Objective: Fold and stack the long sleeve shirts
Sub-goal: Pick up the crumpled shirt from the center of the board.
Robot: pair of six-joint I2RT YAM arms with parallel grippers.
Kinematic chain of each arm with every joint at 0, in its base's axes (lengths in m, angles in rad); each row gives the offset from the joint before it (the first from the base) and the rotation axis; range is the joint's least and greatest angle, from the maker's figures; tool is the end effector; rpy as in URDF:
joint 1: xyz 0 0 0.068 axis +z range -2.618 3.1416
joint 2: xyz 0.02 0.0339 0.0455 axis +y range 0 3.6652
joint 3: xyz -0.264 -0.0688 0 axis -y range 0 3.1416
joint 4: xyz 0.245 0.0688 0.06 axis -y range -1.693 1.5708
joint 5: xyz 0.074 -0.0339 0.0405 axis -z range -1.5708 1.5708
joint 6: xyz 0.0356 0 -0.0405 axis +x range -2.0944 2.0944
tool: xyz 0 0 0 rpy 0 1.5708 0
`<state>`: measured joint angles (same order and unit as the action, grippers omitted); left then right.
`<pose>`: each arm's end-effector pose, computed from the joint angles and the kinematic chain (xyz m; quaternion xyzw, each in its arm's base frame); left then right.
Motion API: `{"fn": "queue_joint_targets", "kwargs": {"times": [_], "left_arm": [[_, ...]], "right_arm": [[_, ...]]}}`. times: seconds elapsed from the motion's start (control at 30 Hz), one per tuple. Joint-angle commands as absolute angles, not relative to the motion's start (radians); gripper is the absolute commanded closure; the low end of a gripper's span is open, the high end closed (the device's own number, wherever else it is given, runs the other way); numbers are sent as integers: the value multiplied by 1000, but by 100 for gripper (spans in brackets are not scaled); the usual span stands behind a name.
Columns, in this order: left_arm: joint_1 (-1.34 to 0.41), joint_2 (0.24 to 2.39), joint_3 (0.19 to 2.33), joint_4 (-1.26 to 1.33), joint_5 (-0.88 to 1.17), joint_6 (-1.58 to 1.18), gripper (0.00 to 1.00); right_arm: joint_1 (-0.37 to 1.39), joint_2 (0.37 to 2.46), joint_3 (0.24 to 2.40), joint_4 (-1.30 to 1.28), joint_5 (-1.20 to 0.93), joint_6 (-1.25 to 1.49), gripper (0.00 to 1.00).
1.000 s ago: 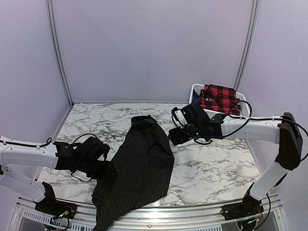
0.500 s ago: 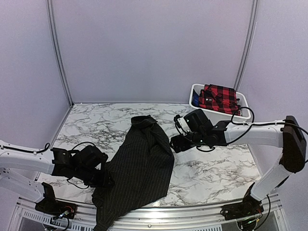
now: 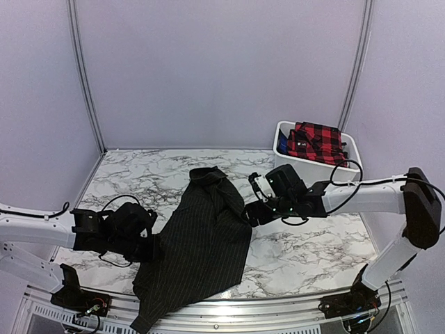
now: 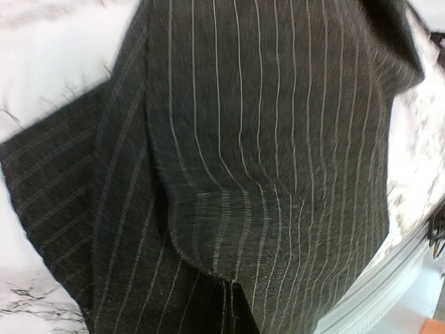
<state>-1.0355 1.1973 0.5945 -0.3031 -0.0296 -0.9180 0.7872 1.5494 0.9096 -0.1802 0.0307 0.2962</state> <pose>0.1168 -0.1948 0.1836 0.0507 0.9438 -0.2626 0.1942 0.2277 0.2270 0.1992 -0.2206 0.9037 0.1768 0.3215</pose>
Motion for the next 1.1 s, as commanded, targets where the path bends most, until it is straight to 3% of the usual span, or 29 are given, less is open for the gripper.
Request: {"fn": "queue_joint_targets", "kwargs": {"times": [0.0,0.3,0.43,0.57,0.67,0.9,1.07], "left_arm": [[-1039,1123,632,-326,-201,-928,100],[-1026,1072,736,-485,-467,-917,100],[-990,1074,795,-535,-563,-879,100],[-914,1083,835,-574,-617,-834,100],[-831,1081,874,-581,-661,-776,100],[-596,1134,1061,-556,-767,-602,100],[-358,1246,1181,-461,-696,-510,100]], "right_arm": [[799,1569,906,-111,-43,309,20],[799,1648,917,-75,-43,348,42],[798,1696,958,-98,-14,351,58],[798,1730,1007,-141,68,352,84],[799,1737,1063,-208,161,344,97],[769,1782,1252,-364,444,258,100],[665,1833,1389,-396,498,179,100]]}}
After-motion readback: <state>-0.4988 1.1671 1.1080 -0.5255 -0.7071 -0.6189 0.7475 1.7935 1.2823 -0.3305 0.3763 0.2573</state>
